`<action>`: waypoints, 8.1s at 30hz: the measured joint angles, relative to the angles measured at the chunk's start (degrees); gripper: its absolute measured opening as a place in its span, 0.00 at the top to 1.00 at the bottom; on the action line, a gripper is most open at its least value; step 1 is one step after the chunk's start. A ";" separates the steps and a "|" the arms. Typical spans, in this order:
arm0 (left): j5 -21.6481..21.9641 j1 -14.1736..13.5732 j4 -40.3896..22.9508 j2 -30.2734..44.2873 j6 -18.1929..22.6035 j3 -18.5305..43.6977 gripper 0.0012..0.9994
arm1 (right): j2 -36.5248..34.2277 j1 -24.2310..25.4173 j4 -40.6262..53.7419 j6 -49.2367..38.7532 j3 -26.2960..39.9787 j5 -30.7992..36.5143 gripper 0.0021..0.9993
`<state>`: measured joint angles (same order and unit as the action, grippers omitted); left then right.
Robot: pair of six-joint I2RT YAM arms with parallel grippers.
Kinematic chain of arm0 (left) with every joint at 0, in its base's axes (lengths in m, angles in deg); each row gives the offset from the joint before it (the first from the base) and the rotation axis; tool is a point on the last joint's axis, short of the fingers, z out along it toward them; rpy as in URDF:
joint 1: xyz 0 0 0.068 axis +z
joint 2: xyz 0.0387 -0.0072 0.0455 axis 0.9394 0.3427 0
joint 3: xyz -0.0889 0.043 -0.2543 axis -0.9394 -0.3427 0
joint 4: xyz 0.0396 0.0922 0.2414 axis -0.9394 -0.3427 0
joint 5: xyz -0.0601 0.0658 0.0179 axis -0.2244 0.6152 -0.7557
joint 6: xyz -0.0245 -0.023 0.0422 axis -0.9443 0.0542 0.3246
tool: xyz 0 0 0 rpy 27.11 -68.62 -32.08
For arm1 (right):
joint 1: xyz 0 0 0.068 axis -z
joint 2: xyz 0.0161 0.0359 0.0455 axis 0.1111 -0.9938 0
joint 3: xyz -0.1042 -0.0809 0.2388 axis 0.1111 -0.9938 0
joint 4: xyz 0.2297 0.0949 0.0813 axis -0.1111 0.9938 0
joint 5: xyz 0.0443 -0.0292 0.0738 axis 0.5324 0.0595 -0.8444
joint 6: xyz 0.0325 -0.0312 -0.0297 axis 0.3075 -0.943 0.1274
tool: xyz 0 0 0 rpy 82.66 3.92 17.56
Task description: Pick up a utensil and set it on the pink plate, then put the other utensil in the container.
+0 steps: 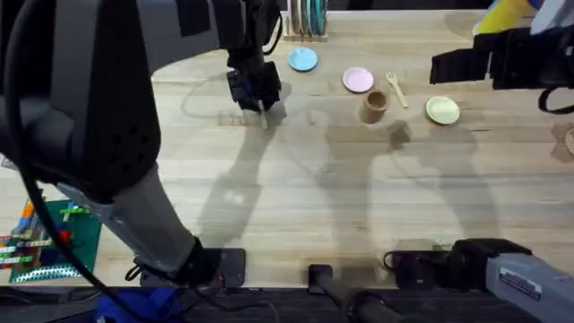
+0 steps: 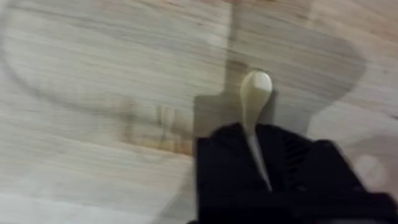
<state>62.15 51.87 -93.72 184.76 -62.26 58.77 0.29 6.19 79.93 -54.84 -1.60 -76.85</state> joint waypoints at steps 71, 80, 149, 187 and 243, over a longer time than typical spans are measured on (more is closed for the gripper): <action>-11.08 -16.59 -0.88 23.86 37.10 42.12 0.96 | 0.00 0.00 0.00 0.00 0.01 0.00 0.00; -11.09 -16.59 -0.66 25.81 36.49 42.12 0.96 | 0.00 0.00 0.00 0.00 0.02 0.00 0.00; -7.60 -11.16 -19.73 4.28 33.45 50.93 0.02 | 0.00 0.00 0.00 0.00 0.02 0.00 0.00; -15.64 -10.05 -3.48 -40.30 67.65 -8.39 0.00 | 0.00 0.00 0.28 -1.29 0.02 1.67 0.00; -15.62 -10.05 -3.53 -40.28 68.03 -8.41 0.00 | -51.58 0.00 -6.56 -7.58 19.39 -0.50 0.00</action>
<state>46.52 41.82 -97.25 144.48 5.77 50.35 -51.29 6.19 73.36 -62.41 17.79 -77.34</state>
